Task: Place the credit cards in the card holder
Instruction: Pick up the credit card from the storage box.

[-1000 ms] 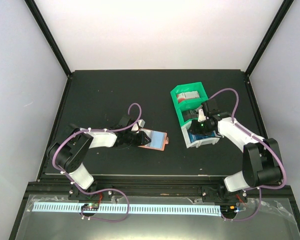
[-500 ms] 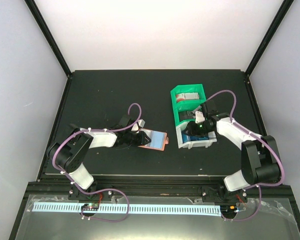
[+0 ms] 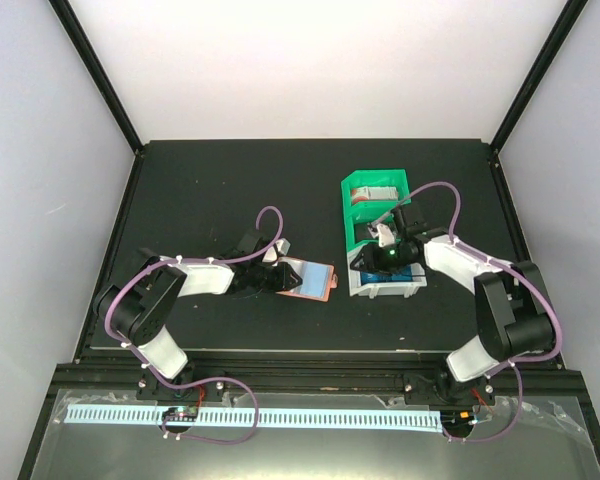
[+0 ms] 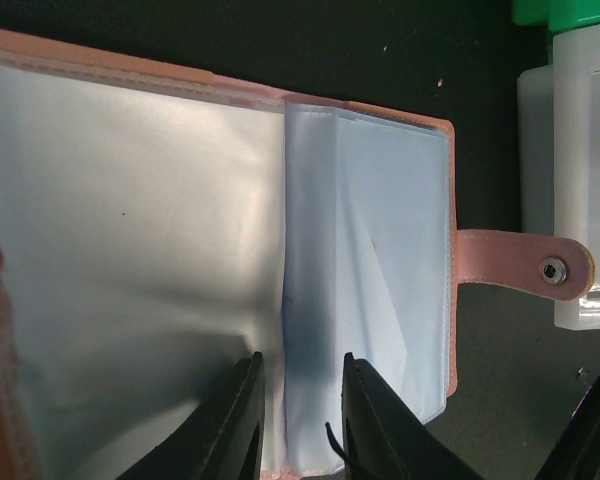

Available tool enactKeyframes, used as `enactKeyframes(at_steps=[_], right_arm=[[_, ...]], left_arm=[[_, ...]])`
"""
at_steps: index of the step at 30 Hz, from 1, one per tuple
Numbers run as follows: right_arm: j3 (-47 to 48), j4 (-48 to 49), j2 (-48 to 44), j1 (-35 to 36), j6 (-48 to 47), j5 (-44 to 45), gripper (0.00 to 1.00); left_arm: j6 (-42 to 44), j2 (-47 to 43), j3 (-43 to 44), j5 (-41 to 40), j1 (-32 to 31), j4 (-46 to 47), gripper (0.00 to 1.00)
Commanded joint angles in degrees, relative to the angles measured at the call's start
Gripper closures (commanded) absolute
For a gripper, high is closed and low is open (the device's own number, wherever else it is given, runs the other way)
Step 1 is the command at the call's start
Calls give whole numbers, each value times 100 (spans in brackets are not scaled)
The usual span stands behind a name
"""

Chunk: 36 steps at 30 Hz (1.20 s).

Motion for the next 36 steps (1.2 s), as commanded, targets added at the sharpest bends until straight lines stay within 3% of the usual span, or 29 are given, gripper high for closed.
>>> enactKeyframes(at_steps=[1,7,20,27,36], right_arm=[[-95,175,262,158,116,-108,62],[-44,191,267,248,298,301,60],[519,-549,134,1055,856,2653,48],[778,-786,311,1392,1118,2907,48],[585,-556,-55,1483,1323,2511,51]], left_arm=[[9,47,54,-8,-3,-54,76],[15,38,36,-50,-1,-73,76],[22,56,25,-67,-4,-86,76],[20,5,44,-91,-2,-129,76],[7,-6,54,-108,-19,-154,76]])
